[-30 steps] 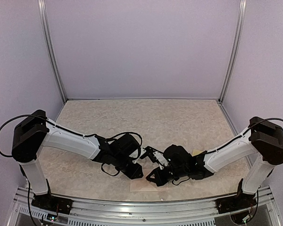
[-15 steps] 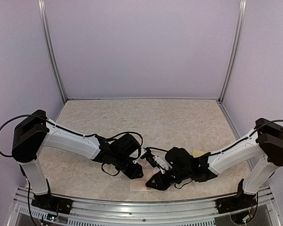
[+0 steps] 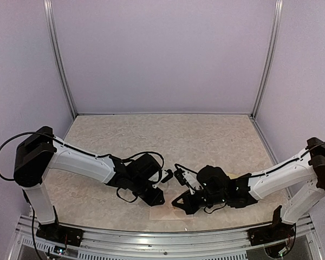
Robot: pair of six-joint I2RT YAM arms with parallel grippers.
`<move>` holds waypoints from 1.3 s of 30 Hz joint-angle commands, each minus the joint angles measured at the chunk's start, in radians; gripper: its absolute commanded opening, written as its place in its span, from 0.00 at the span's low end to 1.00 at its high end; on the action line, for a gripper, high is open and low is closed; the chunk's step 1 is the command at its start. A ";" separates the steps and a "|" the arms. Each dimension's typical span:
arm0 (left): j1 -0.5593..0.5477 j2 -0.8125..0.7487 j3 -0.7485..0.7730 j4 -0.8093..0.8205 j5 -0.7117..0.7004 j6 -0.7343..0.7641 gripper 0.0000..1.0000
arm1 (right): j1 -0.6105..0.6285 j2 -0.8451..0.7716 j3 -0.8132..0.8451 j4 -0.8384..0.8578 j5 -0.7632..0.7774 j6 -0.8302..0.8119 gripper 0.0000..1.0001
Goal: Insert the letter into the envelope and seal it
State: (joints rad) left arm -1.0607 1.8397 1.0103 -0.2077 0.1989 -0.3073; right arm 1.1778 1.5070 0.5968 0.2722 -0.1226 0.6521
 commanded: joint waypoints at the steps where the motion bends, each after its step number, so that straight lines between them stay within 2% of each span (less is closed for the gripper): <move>1: 0.010 0.019 0.007 -0.014 0.006 0.007 0.17 | 0.010 -0.012 -0.017 -0.006 0.081 -0.012 0.00; 11: 0.036 0.018 0.001 0.001 0.062 -0.007 0.17 | 0.010 0.047 -0.026 0.071 0.064 -0.038 0.00; 39: 0.038 0.023 0.004 -0.004 0.063 -0.003 0.16 | 0.011 0.175 0.072 0.018 0.085 -0.140 0.00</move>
State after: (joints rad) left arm -1.0275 1.8431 1.0103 -0.2066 0.2546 -0.3099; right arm 1.1782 1.6527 0.6453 0.2970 -0.0330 0.5320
